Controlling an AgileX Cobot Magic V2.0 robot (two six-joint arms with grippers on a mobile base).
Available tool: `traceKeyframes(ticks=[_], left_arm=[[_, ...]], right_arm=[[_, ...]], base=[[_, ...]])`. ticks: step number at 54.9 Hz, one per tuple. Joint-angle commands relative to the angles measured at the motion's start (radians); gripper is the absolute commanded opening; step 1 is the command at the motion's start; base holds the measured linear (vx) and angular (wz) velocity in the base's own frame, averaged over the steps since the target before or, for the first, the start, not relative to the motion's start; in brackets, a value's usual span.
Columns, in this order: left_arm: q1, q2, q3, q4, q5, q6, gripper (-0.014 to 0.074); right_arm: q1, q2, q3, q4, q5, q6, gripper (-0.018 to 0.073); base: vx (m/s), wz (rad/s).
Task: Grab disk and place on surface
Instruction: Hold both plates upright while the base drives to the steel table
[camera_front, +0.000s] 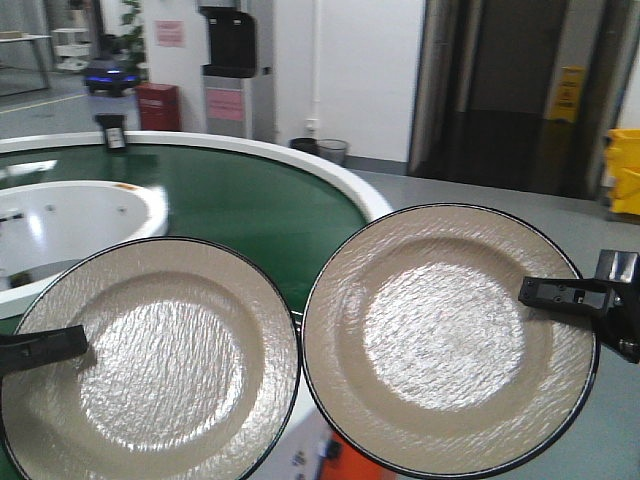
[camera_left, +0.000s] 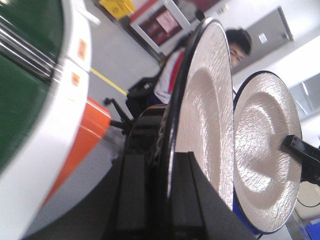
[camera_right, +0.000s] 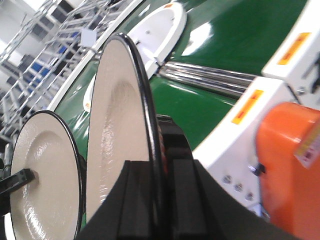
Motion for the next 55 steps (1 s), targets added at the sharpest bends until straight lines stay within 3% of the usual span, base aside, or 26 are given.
traceKeyframes(ticks=[1, 55], left_arm=[[-0.004, -0.033, -0.028, -0.170, 0.075, -0.014, -0.0001], [-0.004, -0.033, -0.028, -0.170, 0.075, -0.014, -0.0001]], right_arm=[[-0.004, -0.033, -0.035, 0.125, -0.003, 0.008, -0.0009], [-0.004, -0.034, -0.035, 0.125, 0.002, 0.008, -0.0009]], base=[[-0.20, -0.52], [-0.07, -0.51]])
